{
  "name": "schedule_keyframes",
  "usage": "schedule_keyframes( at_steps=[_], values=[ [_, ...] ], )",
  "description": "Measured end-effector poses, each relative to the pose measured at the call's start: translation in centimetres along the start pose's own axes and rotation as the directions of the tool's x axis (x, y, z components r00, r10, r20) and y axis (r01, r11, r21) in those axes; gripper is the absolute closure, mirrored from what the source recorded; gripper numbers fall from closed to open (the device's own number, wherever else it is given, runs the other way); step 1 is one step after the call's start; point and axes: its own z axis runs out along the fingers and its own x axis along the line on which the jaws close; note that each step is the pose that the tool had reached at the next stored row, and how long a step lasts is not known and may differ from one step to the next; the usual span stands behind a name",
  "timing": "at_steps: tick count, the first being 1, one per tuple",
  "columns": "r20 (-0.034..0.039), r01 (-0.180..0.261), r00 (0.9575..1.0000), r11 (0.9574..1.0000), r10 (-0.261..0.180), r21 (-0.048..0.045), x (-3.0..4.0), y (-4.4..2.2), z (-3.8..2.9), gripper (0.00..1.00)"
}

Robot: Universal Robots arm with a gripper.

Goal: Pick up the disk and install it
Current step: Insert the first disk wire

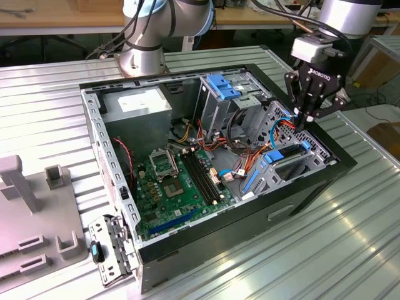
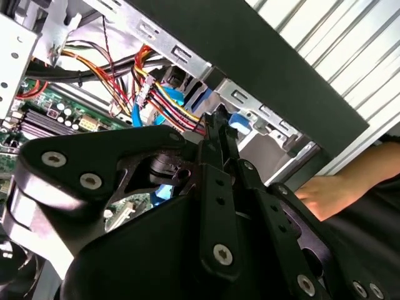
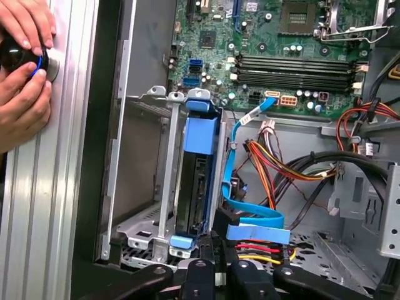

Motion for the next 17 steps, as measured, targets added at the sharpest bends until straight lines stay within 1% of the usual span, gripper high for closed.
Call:
schedule_keyframes(
  at_steps=[1,2,3,4,5,6,7,8,10,13,14,15,16,17],
  values=[
    [0.0001,-0.004,1.0000,1.0000,0.004,-0.0008,-0.05,0.34,0.05,0.83],
    [0.0002,-0.007,1.0000,1.0000,0.007,-0.0012,-0.04,0.40,0.12,0.83],
    [0.0023,-0.007,1.0000,1.0000,0.007,-0.0011,0.05,0.42,0.16,0.83],
    [0.0067,-0.008,0.9999,1.0000,0.008,-0.0007,0.14,0.44,0.23,0.83],
    [0.0174,-0.009,0.9998,1.0000,0.009,0.0001,0.37,0.47,0.32,0.83],
    [0.0333,-0.011,0.9994,0.9999,0.011,0.0015,0.63,0.51,0.44,0.83],
    [0.0429,-0.012,0.9990,0.9999,0.012,0.0023,0.87,0.54,0.57,0.83],
    [0.0445,-0.015,0.9989,0.9999,0.015,0.0019,1.10,0.57,0.71,0.83],
    [0.0444,-0.024,0.9987,0.9997,0.024,0.0000,1.61,0.64,1.00,0.83],
    [0.0442,-0.035,0.9984,0.9994,0.036,-0.0023,1.66,0.65,1.12,0.83],
    [0.0438,-0.052,0.9977,0.9986,0.052,-0.0057,1.65,0.65,1.21,0.83],
    [0.0426,-0.090,0.9950,0.9958,0.091,-0.0134,1.63,0.65,1.33,0.83],
    [0.0420,-0.104,0.9936,0.9944,0.105,-0.0163,1.62,0.67,1.36,0.83],
    [0.0421,-0.108,0.9932,0.9940,0.109,-0.0169,1.61,0.70,1.40,0.83]
  ],
)
